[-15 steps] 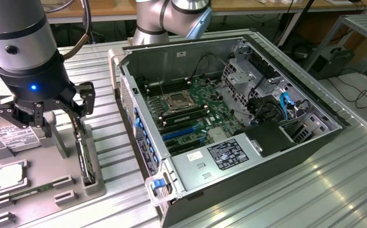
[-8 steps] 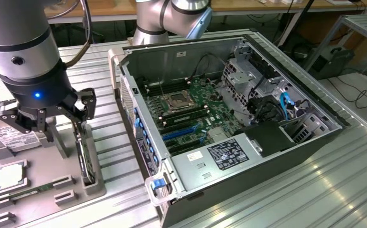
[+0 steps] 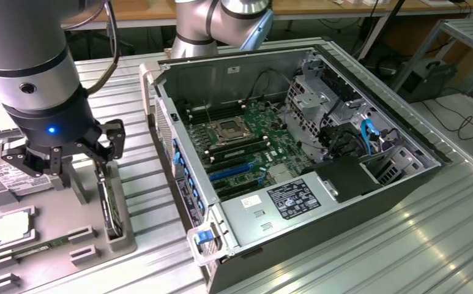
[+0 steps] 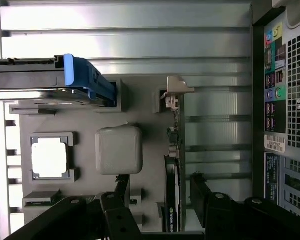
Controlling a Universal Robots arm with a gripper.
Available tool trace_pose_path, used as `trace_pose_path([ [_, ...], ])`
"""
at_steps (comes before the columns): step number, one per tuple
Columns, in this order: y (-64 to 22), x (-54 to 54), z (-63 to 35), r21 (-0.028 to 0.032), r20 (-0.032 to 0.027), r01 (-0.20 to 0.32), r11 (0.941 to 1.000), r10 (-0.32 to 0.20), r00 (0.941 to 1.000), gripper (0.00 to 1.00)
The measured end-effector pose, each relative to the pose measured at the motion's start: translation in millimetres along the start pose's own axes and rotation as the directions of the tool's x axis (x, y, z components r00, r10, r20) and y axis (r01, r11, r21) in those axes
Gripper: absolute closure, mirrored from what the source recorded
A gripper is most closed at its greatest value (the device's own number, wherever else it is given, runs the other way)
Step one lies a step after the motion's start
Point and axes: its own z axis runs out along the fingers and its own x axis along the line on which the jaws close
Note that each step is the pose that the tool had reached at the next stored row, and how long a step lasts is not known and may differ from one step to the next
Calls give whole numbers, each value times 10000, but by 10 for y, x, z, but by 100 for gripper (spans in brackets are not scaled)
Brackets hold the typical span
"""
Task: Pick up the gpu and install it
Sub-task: 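Pick up the gpu and move the gpu toward the slot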
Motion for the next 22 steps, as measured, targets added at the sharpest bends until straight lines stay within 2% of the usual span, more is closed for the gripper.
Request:
trace_pose_path([
  [3, -28, 0, 25, 12, -1, 20, 10000, -20, 10000, 40],
  [8, -78, -1, 74, 75, 0, 68, 9999, -68, 10000, 40],
  [14, -85, -22, 147, 147, -25, 95, 9998, -94, 10000, 40],
  [20, -89, -49, 242, 251, -40, 117, 9996, -116, 9999, 40],
  [22, -89, -55, 265, 258, -41, 116, 9996, -115, 9999, 40],
])
